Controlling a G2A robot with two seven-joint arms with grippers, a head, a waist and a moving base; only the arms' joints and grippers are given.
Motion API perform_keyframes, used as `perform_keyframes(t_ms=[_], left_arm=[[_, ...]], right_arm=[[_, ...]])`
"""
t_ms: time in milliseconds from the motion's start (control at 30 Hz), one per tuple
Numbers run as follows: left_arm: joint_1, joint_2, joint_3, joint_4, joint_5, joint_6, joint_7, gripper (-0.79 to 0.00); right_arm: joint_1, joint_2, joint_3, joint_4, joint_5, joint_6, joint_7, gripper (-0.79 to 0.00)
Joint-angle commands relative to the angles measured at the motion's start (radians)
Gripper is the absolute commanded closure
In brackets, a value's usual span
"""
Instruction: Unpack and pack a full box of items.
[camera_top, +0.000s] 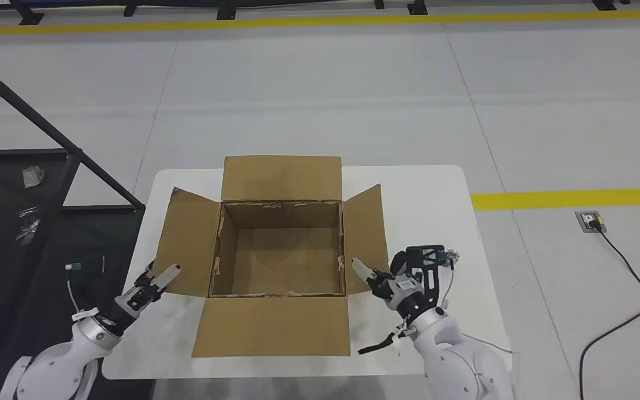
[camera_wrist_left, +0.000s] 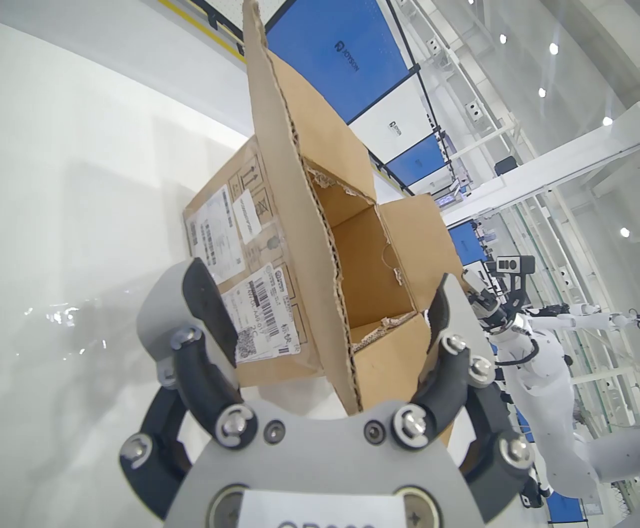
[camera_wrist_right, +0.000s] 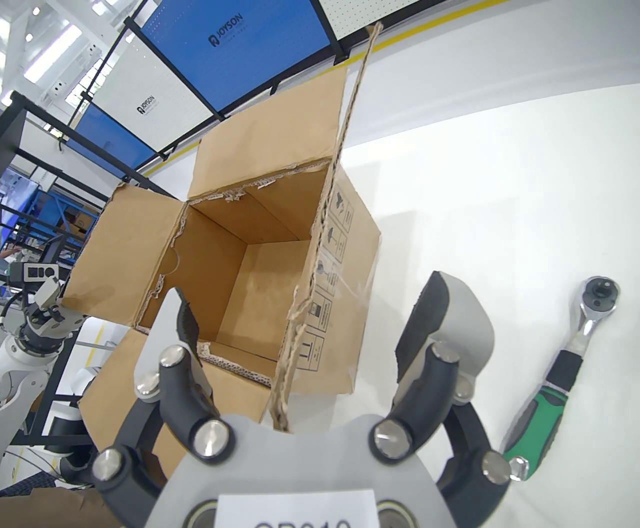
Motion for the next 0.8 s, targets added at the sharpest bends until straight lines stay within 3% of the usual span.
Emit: perform_keyframes(t_ms=[0, 133, 267, 367, 567, 633, 767], left_arm=[[0.009, 0.001, -0.010, 0.002, -0.021, -0.016, -0.010, -0.785], [0.032, 0.005, -0.037, 0.008, -0.107, -0.049, -0.054, -0.785], [0.045, 0.010, -0.068, 0.017, -0.208, -0.053, -0.102, -0.785], [0.047, 0.013, -0.090, 0.022, -0.256, -0.053, -0.121, -0.785], [0.052, 0.016, -0.118, 0.021, -0.303, -0.059, -0.140, -0.785], [0.055, 0.016, -0.122, 0.019, -0.311, -0.060, -0.144, -0.785], [0.064, 0.016, -0.132, 0.016, -0.318, -0.045, -0.132, -0.785]], right_arm=[[-0.025, 0.006, 0.043, -0.043, 0.011, -0.006, 0.011, -0.785], [-0.082, 0.020, 0.128, -0.150, -0.022, 0.010, 0.092, -0.785], [-0.095, 0.034, 0.181, -0.203, -0.102, 0.054, 0.321, -0.785], [-0.044, 0.044, 0.200, -0.174, -0.198, 0.111, 0.538, -0.785], [0.111, 0.052, 0.164, -0.034, -0.370, 0.192, 0.817, -0.785], [0.163, 0.052, 0.145, 0.018, -0.409, 0.205, 0.867, -0.785], [0.171, 0.052, 0.144, 0.025, -0.414, 0.214, 0.868, -0.785]])
